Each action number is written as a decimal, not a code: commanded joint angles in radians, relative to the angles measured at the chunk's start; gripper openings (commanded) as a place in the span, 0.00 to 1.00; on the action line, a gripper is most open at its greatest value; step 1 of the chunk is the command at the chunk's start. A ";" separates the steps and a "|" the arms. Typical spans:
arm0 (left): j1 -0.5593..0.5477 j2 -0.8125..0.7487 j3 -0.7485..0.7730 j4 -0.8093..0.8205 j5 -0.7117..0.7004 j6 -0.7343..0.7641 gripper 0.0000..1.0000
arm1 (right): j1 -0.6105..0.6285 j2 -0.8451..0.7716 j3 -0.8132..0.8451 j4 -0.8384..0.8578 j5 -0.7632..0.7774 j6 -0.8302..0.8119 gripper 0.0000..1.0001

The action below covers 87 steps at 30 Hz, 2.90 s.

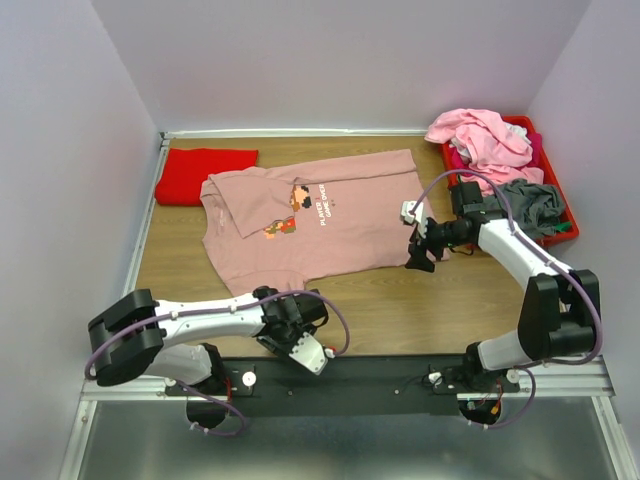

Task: Fold and stack the t-shirts
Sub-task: Fold the tshirt

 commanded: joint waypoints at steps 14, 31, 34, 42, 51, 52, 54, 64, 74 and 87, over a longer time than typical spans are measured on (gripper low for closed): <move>0.025 0.050 0.030 -0.019 0.037 0.020 0.36 | -0.003 -0.101 -0.026 -0.016 -0.054 -0.008 0.82; 0.037 0.024 0.102 -0.022 0.017 -0.008 0.00 | -0.008 -0.112 -0.031 -0.021 -0.015 0.004 0.82; 0.043 0.015 0.122 -0.032 -0.014 -0.031 0.00 | -0.011 -0.095 -0.015 -0.021 0.030 0.024 0.83; 0.111 -0.008 0.185 -0.063 -0.011 -0.055 0.00 | -0.011 -0.064 -0.001 -0.036 0.175 0.009 0.87; 0.209 -0.025 0.274 -0.065 0.003 -0.061 0.00 | -0.031 0.040 0.035 -0.064 0.278 -0.045 0.87; 0.215 -0.024 0.279 -0.062 0.003 -0.063 0.00 | -0.035 0.058 0.040 -0.068 0.292 -0.062 0.87; 0.216 -0.019 0.291 -0.052 0.003 -0.064 0.00 | -0.044 0.080 0.046 -0.070 0.308 -0.106 0.87; 0.218 -0.042 0.297 -0.039 0.034 -0.068 0.00 | -0.055 0.247 0.158 -0.068 0.420 -0.115 0.75; 0.218 -0.082 0.294 -0.043 0.026 -0.064 0.00 | -0.055 0.230 0.112 -0.079 0.489 -0.131 0.69; 0.230 -0.097 0.279 -0.017 0.027 -0.066 0.00 | -0.055 0.267 0.131 -0.091 0.479 -0.111 0.30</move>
